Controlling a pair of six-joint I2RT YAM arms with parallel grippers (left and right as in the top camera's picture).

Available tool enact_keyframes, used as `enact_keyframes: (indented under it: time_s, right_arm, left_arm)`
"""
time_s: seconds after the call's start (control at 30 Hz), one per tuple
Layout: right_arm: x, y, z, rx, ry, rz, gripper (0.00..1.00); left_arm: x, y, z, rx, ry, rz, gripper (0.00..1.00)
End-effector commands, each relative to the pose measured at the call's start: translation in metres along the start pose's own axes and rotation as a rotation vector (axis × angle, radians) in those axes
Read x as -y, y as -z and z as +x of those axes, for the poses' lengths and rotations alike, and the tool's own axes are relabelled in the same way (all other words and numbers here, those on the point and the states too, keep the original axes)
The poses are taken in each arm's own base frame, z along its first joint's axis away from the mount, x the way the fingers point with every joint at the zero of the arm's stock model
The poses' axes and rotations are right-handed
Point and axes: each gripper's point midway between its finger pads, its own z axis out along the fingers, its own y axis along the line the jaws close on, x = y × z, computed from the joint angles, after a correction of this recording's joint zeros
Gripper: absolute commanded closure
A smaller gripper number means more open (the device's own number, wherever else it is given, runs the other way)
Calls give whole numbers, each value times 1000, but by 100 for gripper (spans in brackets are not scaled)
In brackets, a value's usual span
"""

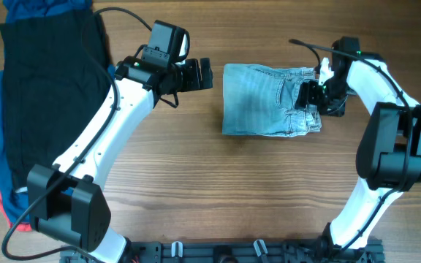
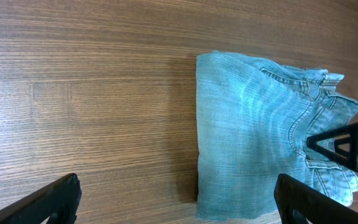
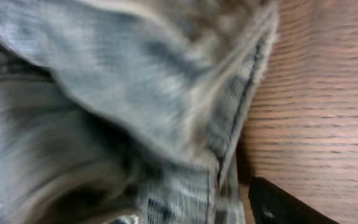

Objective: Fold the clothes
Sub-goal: 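Grasp the folded shorts with the right gripper and move them to the top-right corner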

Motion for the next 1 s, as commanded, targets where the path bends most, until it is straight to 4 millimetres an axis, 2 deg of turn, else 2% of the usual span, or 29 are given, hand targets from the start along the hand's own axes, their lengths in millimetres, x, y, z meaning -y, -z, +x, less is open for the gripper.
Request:
enact_keyframes:
  time_s: [0.0,0.07,0.17,0.2,0.3,0.4,0.43,0.6,0.7,0.73,0.8,0.93,0.97]
  right_arm:
    - [-3,-26,20,-51,32,0,29]
    - [-19,-35,24,-47,41,-67,43]
    - [-34,-41,20,-21,-20,-137,82]
    - [-43,-39,12,8,-39,-188,96]
    - [-52,-34,-10,83,-103,-264,96]
    - [-46,-26,-34,162,-196,-300,96]
    - [-40,-20,-49,212,-242,-328,96]
    - [8,2,-93,383,-445,-370,96]
    - [57,20,-114,498,-611,-370,96]
    - [79,27,-121,547,-674,-356,96]
    - [115,35,-124,607,-761,-313,96]
    - [188,46,-118,721,-1013,-171,96]
    - [194,48,-118,738,-1034,-158,96]
  left_arm:
    - [-2,-4,0,0,-20,-17,0]
    - [-2,-4,0,0,-20,-17,0]
    - [-2,-4,0,0,-20,-17,0]
    - [-2,-4,0,0,-20,-17,0]
    - [-2,-4,0,0,-20,-17,0]
    - [-2,-4,0,0,-20,-17,0]
    - [-2,-4,0,0,-20,-17,0]
    - [-2,-4,0,0,-20,-18,0]
    - [-2,-4,0,-1,-19,-18,0]
    - [-2,-4,0,-1,-19,-17,0]
    - [-2,-4,0,-1,-19,-18,0]
    - [-2,-4,0,-1,-12,-18,0]
    - [-2,-4,0,-1,-12,-17,0]
